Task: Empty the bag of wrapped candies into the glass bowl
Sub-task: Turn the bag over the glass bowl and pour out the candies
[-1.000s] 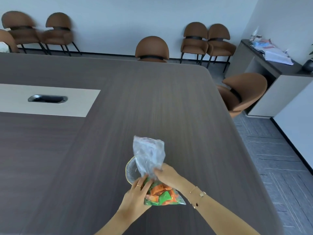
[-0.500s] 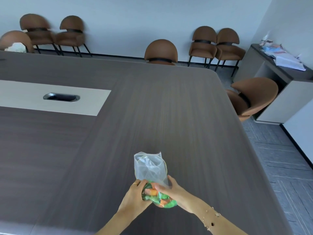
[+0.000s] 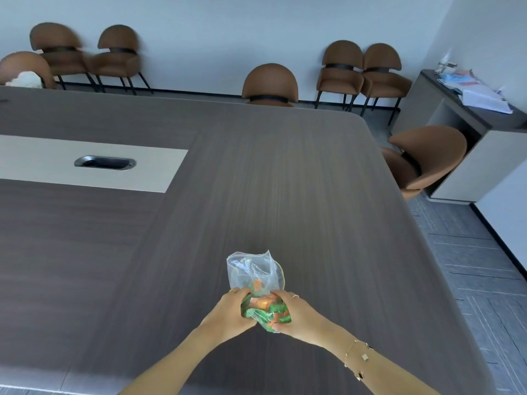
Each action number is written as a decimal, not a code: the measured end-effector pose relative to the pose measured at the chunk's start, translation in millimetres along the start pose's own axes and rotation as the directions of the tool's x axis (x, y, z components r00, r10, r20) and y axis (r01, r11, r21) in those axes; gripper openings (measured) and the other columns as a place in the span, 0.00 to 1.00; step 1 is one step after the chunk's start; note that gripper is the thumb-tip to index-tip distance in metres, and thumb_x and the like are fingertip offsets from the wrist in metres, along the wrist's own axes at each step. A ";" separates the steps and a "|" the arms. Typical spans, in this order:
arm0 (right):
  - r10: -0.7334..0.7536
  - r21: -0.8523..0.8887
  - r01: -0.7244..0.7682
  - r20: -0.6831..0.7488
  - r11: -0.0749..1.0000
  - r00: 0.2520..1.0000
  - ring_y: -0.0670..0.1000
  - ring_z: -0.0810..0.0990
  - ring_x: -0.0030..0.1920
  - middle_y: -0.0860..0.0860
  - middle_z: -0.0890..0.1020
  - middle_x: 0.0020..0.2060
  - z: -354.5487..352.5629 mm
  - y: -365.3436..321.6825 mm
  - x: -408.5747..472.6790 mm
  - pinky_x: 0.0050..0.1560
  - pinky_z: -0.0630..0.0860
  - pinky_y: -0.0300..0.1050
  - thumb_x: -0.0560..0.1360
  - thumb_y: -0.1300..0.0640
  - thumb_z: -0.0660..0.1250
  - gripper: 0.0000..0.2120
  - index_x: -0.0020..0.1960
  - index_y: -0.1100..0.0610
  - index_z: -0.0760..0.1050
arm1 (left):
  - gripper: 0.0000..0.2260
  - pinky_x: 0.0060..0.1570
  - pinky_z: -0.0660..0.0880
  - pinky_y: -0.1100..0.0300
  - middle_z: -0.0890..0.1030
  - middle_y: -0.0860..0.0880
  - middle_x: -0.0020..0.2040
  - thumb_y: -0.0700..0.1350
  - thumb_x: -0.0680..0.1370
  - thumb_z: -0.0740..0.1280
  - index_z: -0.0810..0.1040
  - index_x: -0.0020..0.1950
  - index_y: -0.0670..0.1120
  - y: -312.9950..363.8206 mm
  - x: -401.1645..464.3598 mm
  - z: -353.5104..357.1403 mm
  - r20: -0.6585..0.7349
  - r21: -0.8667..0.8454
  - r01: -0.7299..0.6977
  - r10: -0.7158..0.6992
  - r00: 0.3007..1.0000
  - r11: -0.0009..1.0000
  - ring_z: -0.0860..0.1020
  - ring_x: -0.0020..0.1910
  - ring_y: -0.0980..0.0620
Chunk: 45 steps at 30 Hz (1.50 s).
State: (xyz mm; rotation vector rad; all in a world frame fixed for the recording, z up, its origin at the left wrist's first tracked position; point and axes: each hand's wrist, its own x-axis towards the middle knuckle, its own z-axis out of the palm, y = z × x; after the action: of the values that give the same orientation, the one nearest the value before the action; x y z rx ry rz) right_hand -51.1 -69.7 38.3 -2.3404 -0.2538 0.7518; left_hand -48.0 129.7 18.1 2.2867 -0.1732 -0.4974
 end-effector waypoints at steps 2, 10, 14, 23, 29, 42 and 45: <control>0.014 -0.020 -0.014 -0.008 1.000 1.000 0.47 0.73 0.57 0.51 0.74 0.61 -1.0 -0.9 1.6 0.60 0.72 0.41 0.72 0.52 0.67 0.27 0.69 0.49 0.64 | 0.10 0.43 0.77 0.62 0.77 0.55 0.44 0.50 0.66 0.69 0.72 0.44 0.60 4.9 0.8 -3.9 0.028 0.003 -0.009 0.008 1.000 1.000 0.78 0.43 0.56; -0.037 -0.052 0.035 -0.048 0.998 0.998 0.47 0.73 0.50 0.52 0.78 0.58 -6.8 -3.9 7.3 0.49 0.71 0.34 0.76 0.55 0.65 0.21 0.67 0.53 0.67 | 0.14 0.34 0.72 0.71 0.78 0.60 0.40 0.50 0.68 0.74 0.70 0.41 0.63 16.2 -0.9 -16.3 0.079 0.016 -0.037 0.035 0.996 0.999 0.77 0.38 0.68; -0.010 -0.054 0.006 -0.060 0.998 0.998 0.51 0.77 0.56 0.53 0.78 0.58 -12.8 -3.8 11.4 0.57 0.76 0.45 0.75 0.52 0.65 0.19 0.66 0.50 0.69 | 0.12 0.34 0.73 0.68 0.76 0.58 0.39 0.48 0.68 0.72 0.70 0.38 0.60 21.0 -2.0 -25.7 0.114 0.051 -0.030 0.024 0.993 0.998 0.78 0.34 0.60; 0.049 -0.035 -0.050 -0.008 0.998 0.999 0.52 0.80 0.45 0.52 0.81 0.51 -48.6 -20.3 22.9 0.44 0.75 0.42 0.77 0.52 0.63 0.17 0.65 0.53 0.71 | 0.16 0.41 0.74 0.61 0.79 0.52 0.48 0.50 0.73 0.66 0.72 0.60 0.51 31.5 21.5 -55.3 0.235 0.231 0.035 -0.091 0.968 0.972 0.78 0.42 0.53; 0.085 -0.082 -0.080 0.053 0.993 0.995 0.56 0.84 0.47 0.55 0.79 0.57 -66.0 -29.6 27.0 0.53 0.77 0.52 0.78 0.54 0.60 0.16 0.65 0.53 0.71 | 0.21 0.53 0.76 0.55 0.78 0.46 0.59 0.48 0.79 0.61 0.64 0.72 0.54 39.9 29.0 -64.8 0.305 0.276 0.044 -0.131 0.943 0.960 0.77 0.53 0.48; 0.021 -0.157 -0.030 -0.060 0.987 0.998 0.63 0.81 0.40 0.59 0.80 0.48 -69.7 -34.4 39.5 0.44 0.79 0.55 0.78 0.56 0.60 0.12 0.57 0.61 0.74 | 0.09 0.33 0.62 0.61 0.66 0.51 0.34 0.40 0.78 0.58 0.75 0.53 0.40 35.2 43.0 -66.1 0.179 0.405 0.042 -0.124 0.976 0.913 0.67 0.35 0.49; -0.037 -0.194 0.009 -0.139 0.981 0.990 0.58 0.75 0.45 0.60 0.76 0.54 -73.1 -37.3 40.7 0.47 0.76 0.49 0.78 0.59 0.61 0.15 0.64 0.61 0.72 | 0.11 0.35 0.65 0.58 0.67 0.53 0.34 0.45 0.78 0.57 0.76 0.50 0.40 27.1 48.5 -69.1 0.101 0.317 0.086 -0.124 0.987 0.944 0.67 0.40 0.48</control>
State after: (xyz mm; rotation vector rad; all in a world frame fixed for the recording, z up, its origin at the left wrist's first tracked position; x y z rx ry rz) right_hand 25.0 -65.4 89.3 -2.5564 -0.3025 0.5669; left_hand 25.0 144.0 66.3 2.5861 -0.2018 -0.7061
